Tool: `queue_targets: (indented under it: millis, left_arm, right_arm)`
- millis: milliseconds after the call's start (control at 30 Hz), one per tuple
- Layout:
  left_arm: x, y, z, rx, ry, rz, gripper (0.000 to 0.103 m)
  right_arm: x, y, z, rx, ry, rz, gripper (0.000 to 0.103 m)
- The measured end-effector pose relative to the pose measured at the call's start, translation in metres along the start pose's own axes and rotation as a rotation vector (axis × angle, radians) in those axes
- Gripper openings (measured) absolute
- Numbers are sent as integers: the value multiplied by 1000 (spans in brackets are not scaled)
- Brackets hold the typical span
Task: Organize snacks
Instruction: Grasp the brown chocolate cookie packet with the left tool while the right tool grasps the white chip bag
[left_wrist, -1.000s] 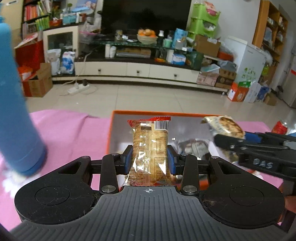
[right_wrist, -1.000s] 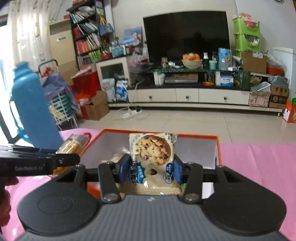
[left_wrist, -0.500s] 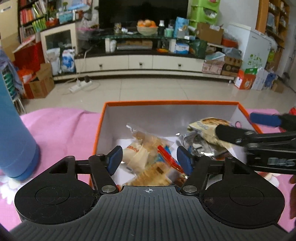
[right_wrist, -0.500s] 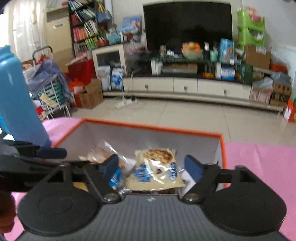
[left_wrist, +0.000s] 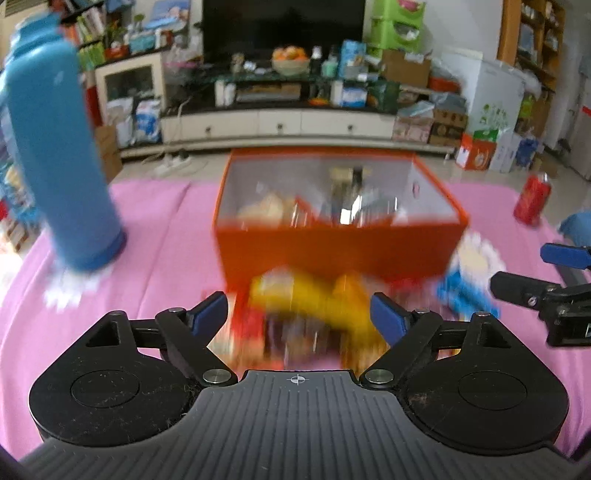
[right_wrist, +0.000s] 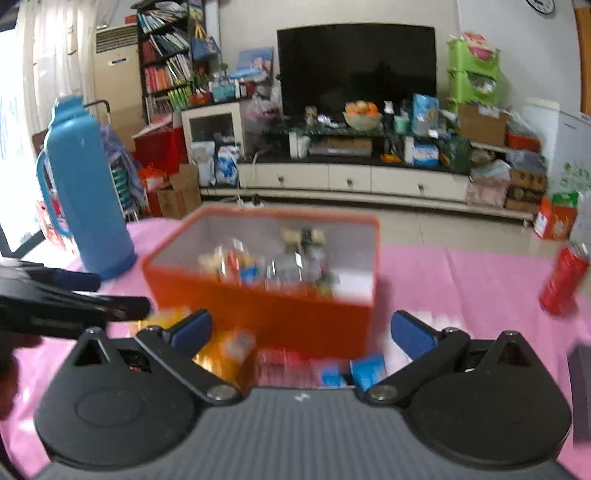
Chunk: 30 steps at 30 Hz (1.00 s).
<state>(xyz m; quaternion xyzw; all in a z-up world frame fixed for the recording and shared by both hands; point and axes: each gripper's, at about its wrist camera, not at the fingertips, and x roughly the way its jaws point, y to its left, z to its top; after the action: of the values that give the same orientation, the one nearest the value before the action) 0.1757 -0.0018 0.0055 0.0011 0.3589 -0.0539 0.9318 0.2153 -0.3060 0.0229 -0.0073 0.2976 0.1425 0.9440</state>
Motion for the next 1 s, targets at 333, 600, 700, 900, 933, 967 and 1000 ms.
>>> queue_targets:
  millis: [333, 600, 700, 900, 933, 967, 1000]
  left_arm:
    - [-41, 14, -121, -66, 213, 84, 65]
    - [4, 31, -74, -8, 154, 135, 79]
    - [30, 27, -67, 54, 170, 126, 79]
    - [49, 23, -78, 112, 177, 151, 47]
    - [44, 25, -81, 101, 158, 133, 41]
    - [38, 25, -83, 94, 140, 123, 28]
    - [32, 24, -86, 90, 130, 122, 27]
  right_arm:
    - [-23, -39, -100, 291, 85, 68, 102]
    - [-22, -49, -104, 328, 78, 71, 102]
    - [-20, -53, -105, 334, 85, 66, 102]
    - [-12, -58, -108, 353, 120, 69, 102]
    - [-11, -57, -109, 348, 124, 67, 102]
    - [-10, -56, -109, 343, 128, 68, 102]
    - [-10, -56, -109, 338, 132, 69, 102]
